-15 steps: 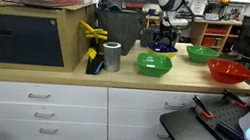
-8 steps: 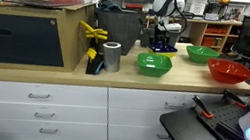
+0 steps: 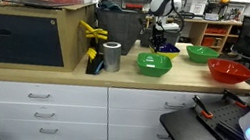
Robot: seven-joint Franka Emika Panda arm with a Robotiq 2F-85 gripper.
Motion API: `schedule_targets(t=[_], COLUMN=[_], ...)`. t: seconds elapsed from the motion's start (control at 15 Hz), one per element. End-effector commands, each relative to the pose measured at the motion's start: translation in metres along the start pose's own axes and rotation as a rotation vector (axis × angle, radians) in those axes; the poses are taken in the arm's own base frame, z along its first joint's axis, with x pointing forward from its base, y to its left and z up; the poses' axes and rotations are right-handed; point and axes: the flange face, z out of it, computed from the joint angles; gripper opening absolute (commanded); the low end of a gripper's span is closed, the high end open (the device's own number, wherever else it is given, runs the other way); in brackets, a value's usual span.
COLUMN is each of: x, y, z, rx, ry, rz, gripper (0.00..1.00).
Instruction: Remove the blue bowl from the yellow bowl and place it on the counter.
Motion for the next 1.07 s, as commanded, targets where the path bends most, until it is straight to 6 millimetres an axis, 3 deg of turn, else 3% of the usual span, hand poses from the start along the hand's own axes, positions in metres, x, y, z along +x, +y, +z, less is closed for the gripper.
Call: schedule_targets(t=[0.0, 0.67, 1.0], x=[0.004, 0.009, 0.012], y=[-0.003, -0.023, -0.050], z=[-0.012, -0.028, -0.021], rx=[-0.016, -0.029, -0.048], ry=[-0.014, -0.015, -0.022], rz=[-0.027, -0.075, -0.167], gripper=[0.00, 0.02, 0.02])
